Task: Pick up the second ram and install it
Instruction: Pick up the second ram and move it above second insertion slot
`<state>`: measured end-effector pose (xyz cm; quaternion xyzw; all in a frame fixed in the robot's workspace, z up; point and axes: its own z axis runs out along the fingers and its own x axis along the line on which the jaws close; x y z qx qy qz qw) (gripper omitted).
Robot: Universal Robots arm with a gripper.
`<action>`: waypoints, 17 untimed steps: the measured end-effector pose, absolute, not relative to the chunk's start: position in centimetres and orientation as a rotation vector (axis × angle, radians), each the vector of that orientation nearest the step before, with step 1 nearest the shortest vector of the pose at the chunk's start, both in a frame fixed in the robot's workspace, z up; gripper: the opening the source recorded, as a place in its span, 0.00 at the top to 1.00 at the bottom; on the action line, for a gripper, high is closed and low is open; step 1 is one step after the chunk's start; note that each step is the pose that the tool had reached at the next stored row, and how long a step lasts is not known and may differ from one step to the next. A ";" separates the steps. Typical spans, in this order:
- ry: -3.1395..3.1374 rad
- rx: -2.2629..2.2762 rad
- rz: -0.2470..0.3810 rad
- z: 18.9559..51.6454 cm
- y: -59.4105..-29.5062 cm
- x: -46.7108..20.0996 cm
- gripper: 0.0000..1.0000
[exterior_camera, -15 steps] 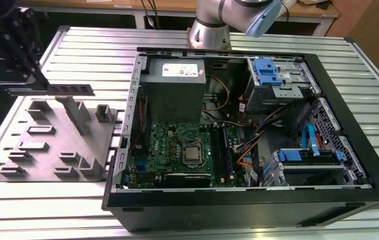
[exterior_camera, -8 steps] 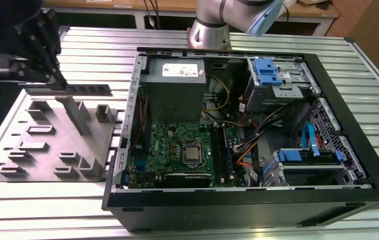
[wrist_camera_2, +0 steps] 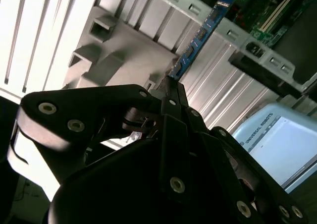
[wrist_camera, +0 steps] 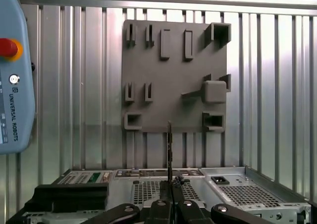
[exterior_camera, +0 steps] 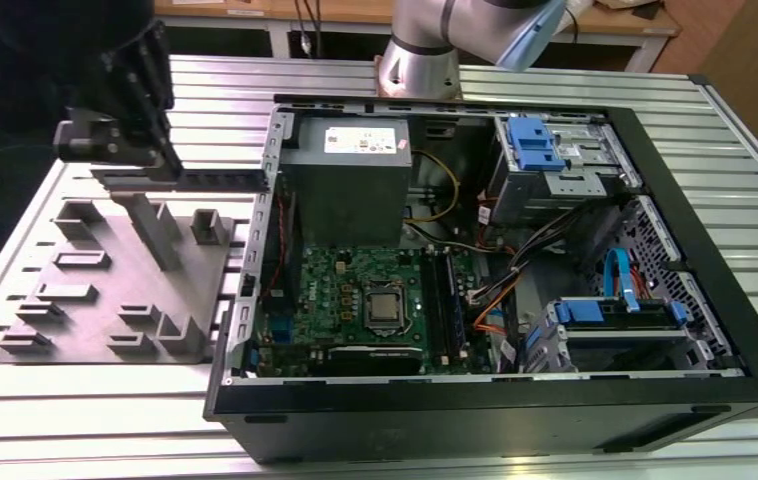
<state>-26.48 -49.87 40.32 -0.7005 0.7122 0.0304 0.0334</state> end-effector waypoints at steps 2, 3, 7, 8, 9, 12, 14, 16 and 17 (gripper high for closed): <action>2.191 -2.155 0.094 40.3 -49.9 -25.6 0.91; 2.191 -2.155 0.094 40.3 -49.9 -25.2 0.91; 2.191 -2.155 0.094 40.3 -49.9 -23.4 0.91; 2.191 -2.155 0.094 40.3 -49.9 -22.9 0.91; 2.191 -2.155 0.094 40.3 -49.9 -22.5 0.91; 2.191 -2.155 0.094 40.3 -49.9 -21.1 0.91; 2.191 -2.155 0.094 40.3 -49.9 -20.2 0.91; 2.191 -2.155 0.094 40.3 -49.9 -19.3 0.91; 2.191 -2.155 0.094 40.3 -49.9 -18.8 0.91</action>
